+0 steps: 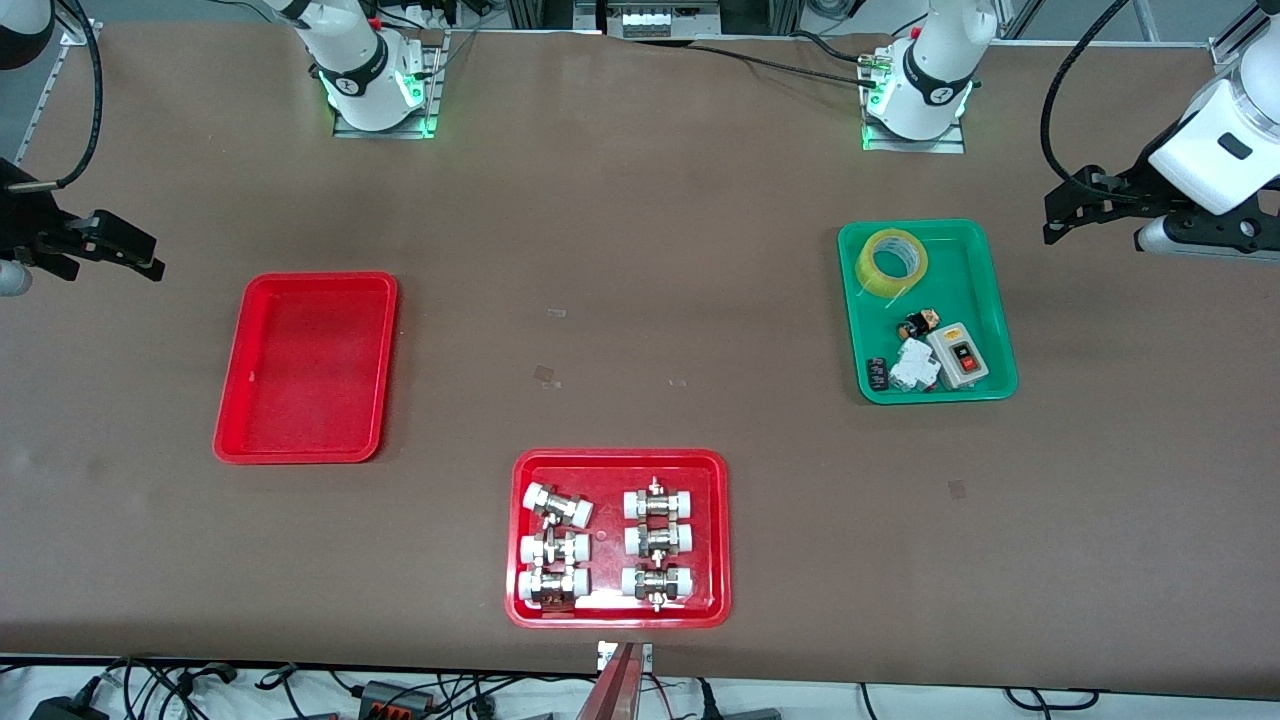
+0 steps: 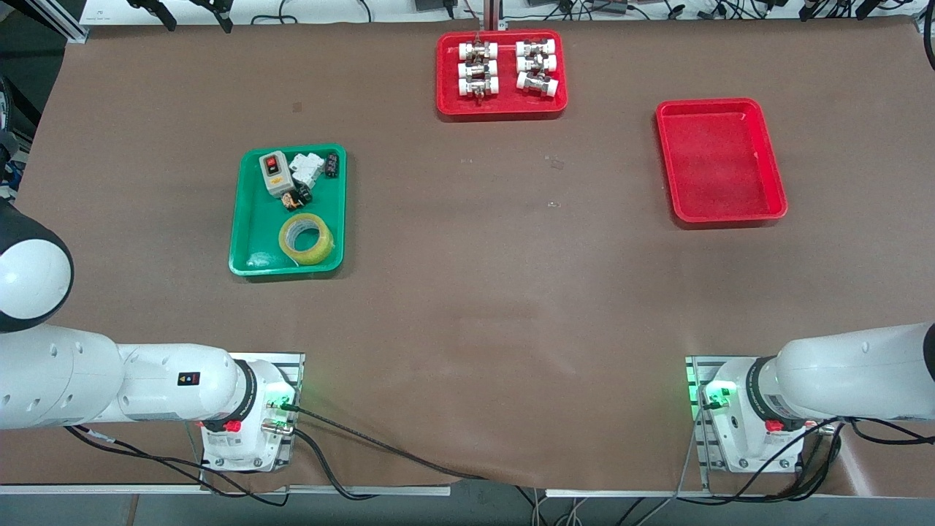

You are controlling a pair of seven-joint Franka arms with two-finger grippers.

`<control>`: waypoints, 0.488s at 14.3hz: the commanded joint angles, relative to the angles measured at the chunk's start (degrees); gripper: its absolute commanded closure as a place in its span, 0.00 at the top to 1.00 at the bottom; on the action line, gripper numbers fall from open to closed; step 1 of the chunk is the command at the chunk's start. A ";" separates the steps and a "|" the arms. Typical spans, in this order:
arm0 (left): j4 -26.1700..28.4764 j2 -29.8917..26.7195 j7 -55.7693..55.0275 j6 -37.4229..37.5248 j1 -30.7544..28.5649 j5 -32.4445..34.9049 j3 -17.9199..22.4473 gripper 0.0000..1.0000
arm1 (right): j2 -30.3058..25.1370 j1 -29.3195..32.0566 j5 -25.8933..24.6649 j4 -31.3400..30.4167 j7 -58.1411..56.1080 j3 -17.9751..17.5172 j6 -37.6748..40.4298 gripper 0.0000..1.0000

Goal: Left arm passes tape to right arm into tray

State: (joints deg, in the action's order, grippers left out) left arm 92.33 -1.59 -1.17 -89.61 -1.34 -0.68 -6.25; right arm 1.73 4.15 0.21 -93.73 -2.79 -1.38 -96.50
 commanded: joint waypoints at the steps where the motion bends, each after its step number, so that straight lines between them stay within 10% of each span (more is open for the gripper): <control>1: -1.45 0.79 0.56 0.66 -0.25 -1.08 0.01 1.00 | -1.90 0.95 0.05 -1.54 -0.64 -0.82 -0.01 1.00; 7: -1.36 0.79 0.56 0.75 -0.25 -1.08 0.01 1.00 | -1.82 1.04 0.05 -1.36 -0.64 -0.73 -0.36 1.00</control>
State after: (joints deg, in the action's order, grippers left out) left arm 92.33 -1.58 -1.17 -89.61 -1.34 -0.68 -6.25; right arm 1.54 4.24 0.21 -93.73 -2.79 -1.38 -96.51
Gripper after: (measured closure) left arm 0.000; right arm 0.000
